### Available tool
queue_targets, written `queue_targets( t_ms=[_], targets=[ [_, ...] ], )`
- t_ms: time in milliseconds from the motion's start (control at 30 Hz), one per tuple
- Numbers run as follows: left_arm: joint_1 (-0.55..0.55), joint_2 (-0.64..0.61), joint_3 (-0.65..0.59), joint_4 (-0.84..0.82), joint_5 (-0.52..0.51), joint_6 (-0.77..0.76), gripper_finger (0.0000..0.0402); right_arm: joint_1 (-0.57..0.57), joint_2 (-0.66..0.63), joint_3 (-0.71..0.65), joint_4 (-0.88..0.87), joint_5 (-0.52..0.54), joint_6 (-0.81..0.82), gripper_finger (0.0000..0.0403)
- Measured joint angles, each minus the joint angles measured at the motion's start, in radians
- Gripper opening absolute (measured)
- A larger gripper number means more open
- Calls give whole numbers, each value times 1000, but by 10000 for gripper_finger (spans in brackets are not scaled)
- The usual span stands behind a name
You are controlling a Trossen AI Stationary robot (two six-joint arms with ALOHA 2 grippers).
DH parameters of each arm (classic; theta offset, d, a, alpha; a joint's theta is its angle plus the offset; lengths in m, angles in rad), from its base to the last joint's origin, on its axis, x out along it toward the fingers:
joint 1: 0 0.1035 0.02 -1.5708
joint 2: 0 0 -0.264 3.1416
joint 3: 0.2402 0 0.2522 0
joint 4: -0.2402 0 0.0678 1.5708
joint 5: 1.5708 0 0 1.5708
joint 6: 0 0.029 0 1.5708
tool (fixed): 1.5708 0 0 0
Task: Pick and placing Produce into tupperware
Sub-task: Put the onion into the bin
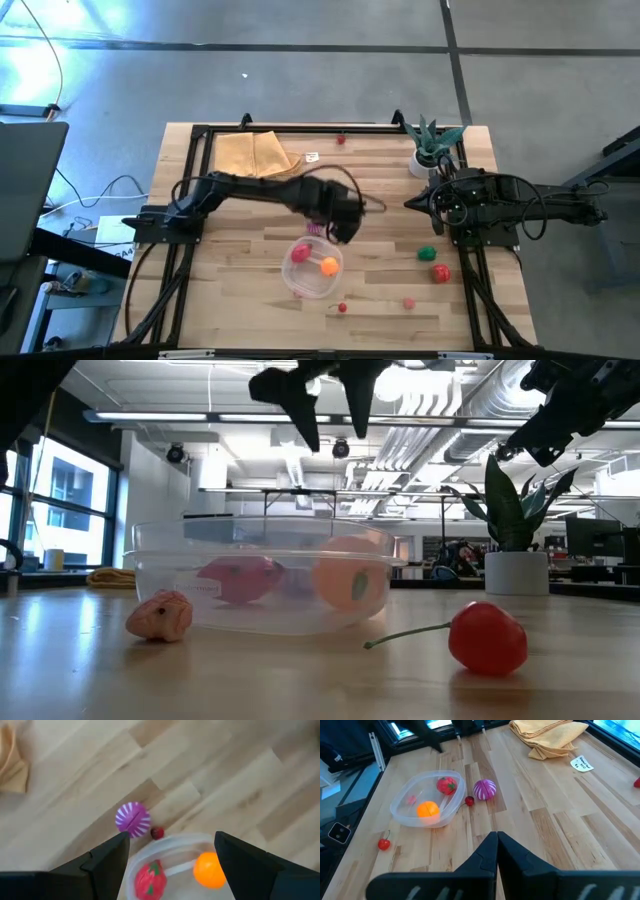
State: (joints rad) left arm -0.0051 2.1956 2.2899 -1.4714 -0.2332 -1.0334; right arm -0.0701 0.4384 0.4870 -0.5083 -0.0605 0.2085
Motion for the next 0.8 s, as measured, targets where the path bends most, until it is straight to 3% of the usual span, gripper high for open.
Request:
queue_targets(
  t_ms=[233,800],
  targets=[
    [109,1,-83,48,188,-119,283,0,0,0,-1,0,0,0],
    [189,0,-335,182,309,-152,283,0,0,0,-4,0,0,0]
  ],
)
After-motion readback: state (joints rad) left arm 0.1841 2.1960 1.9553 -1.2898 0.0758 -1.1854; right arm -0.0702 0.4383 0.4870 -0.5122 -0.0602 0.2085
